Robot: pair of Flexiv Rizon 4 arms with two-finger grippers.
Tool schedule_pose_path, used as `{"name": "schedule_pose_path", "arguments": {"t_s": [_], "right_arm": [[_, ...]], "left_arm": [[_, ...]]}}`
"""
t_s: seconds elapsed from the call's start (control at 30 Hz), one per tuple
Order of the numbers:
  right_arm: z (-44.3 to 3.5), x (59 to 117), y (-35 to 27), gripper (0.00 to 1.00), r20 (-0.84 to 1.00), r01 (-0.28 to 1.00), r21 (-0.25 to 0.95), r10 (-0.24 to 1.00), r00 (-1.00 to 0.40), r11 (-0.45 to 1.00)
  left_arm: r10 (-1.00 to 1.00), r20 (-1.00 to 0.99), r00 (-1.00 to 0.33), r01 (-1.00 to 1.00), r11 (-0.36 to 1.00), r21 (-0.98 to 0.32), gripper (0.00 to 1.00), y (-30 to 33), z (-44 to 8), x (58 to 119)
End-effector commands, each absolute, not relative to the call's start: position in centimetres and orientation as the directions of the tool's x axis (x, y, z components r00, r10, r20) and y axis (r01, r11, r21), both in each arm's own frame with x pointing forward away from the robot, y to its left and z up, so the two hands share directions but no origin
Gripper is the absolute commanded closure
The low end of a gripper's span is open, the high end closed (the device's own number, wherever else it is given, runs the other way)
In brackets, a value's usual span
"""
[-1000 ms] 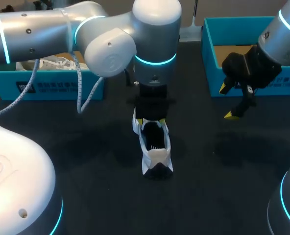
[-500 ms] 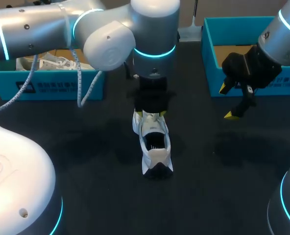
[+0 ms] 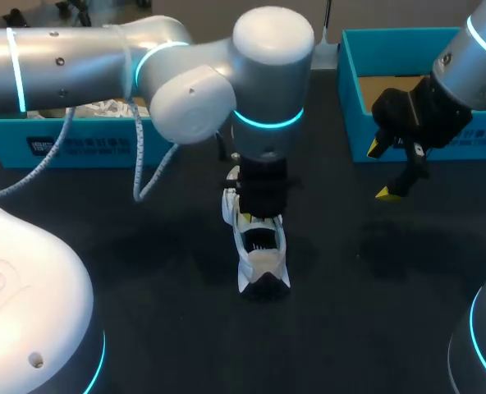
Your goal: Take the shoe out of the shoebox, open the shoe tongue, remove and reinsert the insole, then place the shoe into the shoebox
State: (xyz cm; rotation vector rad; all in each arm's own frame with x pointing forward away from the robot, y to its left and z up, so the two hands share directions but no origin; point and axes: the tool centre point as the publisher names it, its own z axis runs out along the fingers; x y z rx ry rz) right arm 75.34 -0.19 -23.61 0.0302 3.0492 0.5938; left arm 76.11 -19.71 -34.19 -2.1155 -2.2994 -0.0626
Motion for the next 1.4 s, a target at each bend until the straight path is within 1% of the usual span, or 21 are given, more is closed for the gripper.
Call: {"name": "schedule_pose_path", "arguments": {"t_s": [0.03,0.1,0.17,0.2,0.23,0.27,0.3,0.77,0.8,0.83,0.87,0.9,1.0,1.03,1.07,1.13,1.17,1.2,1.27,1.3,1.4], "right_arm": [[-23.7,75.3,-0.2,0.0,-0.031,0.013,0.373,0.027,-0.999,0.928],[-23.7,75.3,-0.2,0.0,-0.031,0.013,0.373,0.027,-0.999,0.928],[-23.7,75.3,-0.2,0.0,-0.031,0.013,0.373,0.027,-0.999,0.928],[-23.7,75.3,-0.2,0.0,-0.031,0.013,0.373,0.027,-0.999,0.928],[-23.7,75.3,-0.2,0.0,-0.031,0.013,0.373,0.027,-0.999,0.928],[-23.7,75.3,-0.2,0.0,-0.031,0.013,0.373,0.027,-0.999,0.928],[-23.7,75.3,-0.2,0.0,-0.031,0.013,0.373,0.027,-0.999,0.928],[-23.7,75.3,-0.2,0.0,-0.031,0.013,0.373,0.027,-0.999,0.928],[-23.7,75.3,-0.2,0.0,-0.031,0.013,0.373,0.027,-0.999,0.928],[-23.7,75.3,-0.2,0.0,-0.031,0.013,0.373,0.027,-0.999,0.928],[-23.7,75.3,-0.2,0.0,-0.031,0.013,0.373,0.027,-0.999,0.928],[-23.7,75.3,-0.2,0.0,-0.031,0.013,0.373,0.027,-0.999,0.928],[-23.7,75.3,-0.2,0.0,-0.031,0.013,0.373,0.027,-0.999,0.928],[-23.7,75.3,-0.2,0.0,-0.031,0.013,0.373,0.027,-0.999,0.928],[-23.7,75.3,-0.2,0.0,-0.031,0.013,0.373,0.027,-0.999,0.928],[-23.7,75.3,-0.2,0.0,-0.031,0.013,0.373,0.027,-0.999,0.928],[-23.7,75.3,-0.2,0.0,-0.031,0.013,0.373,0.027,-0.999,0.928],[-23.7,75.3,-0.2,0.0,-0.031,0.013,0.373,0.027,-0.999,0.928],[-23.7,75.3,-0.2,0.0,-0.031,0.013,0.373,0.027,-0.999,0.928],[-23.7,75.3,-0.2,0.0,-0.031,0.013,0.373,0.027,-0.999,0.928],[-23.7,75.3,-0.2,0.0,-0.031,0.013,0.373,0.027,-0.999,0.928]], "left_arm": [[0.987,0.03,-0.159,0.987,0.159,0.029,0.69,-19.4,-33.4,76.2],[0.965,0.001,-0.261,0.965,0.261,0.023,0.69,-18.9,-32.2,76.4],[0.917,-0.018,-0.398,0.917,0.399,0.015,0.62,-18.3,-31.2,76.5],[0.878,-0.011,-0.478,0.878,0.478,0.02,0.62,-17.9,-30.8,76.5],[0.854,-0.016,-0.521,0.853,0.521,0.031,0.59,-17.6,-30.6,76.6],[0.766,-0.024,-0.643,0.765,0.643,0.024,0.2,-16.9,-30.1,76.5],[0.725,-0.048,-0.687,0.724,0.688,0.033,0.0,-16.4,-29.5,76.1],[0.725,-0.048,-0.687,0.724,0.688,0.033,0.0,-16.4,-29.5,76.1],[0.662,-0.065,-0.747,0.661,0.749,0.039,0.0,-17.0,-29.5,75.4],[0.619,-0.053,-0.783,0.62,0.785,0.013,0.0,-17.3,-29.3,74.5],[0.549,-0.066,-0.834,0.548,0.836,0.025,0.0,-17.5,-29.2,73.7],[0.47,-0.038,-0.882,0.47,0.883,-0.007,0.0,-17.7,-29.0,73.1],[0.29,-0.029,-0.957,0.291,0.957,-0.017,0.0,-17.6,-28.8,71.6],[0.256,-0.038,-0.966,0.258,0.966,-0.03,0.0,-17.6,-28.8,71.0],[0.195,0.002,-0.981,0.194,0.979,-0.067,0.0,-17.6,-28.6,70.7],[0.07,-0.002,-0.998,0.07,0.996,-0.06,0.0,-17.7,-28.4,69.7],[-0.033,0.0,-0.999,-0.033,0.999,-0.038,0.0,-17.8,-28.4,69.6],[-0.06,-0.034,-0.998,-0.058,0.997,-0.058,0.0,-17.8,-28.4,69.0],[-0.164,-0.016,-0.986,-0.162,0.984,-0.075,0.0,-17.7,-28.3,68.2],[-0.182,-0.015,-0.983,-0.179,0.977,-0.113,0.0,-17.8,-28.4,67.7],[-0.294,-0.021,-0.956,-0.288,0.947,-0.145,0.0,-18.3,-28.8,66.5]]}}
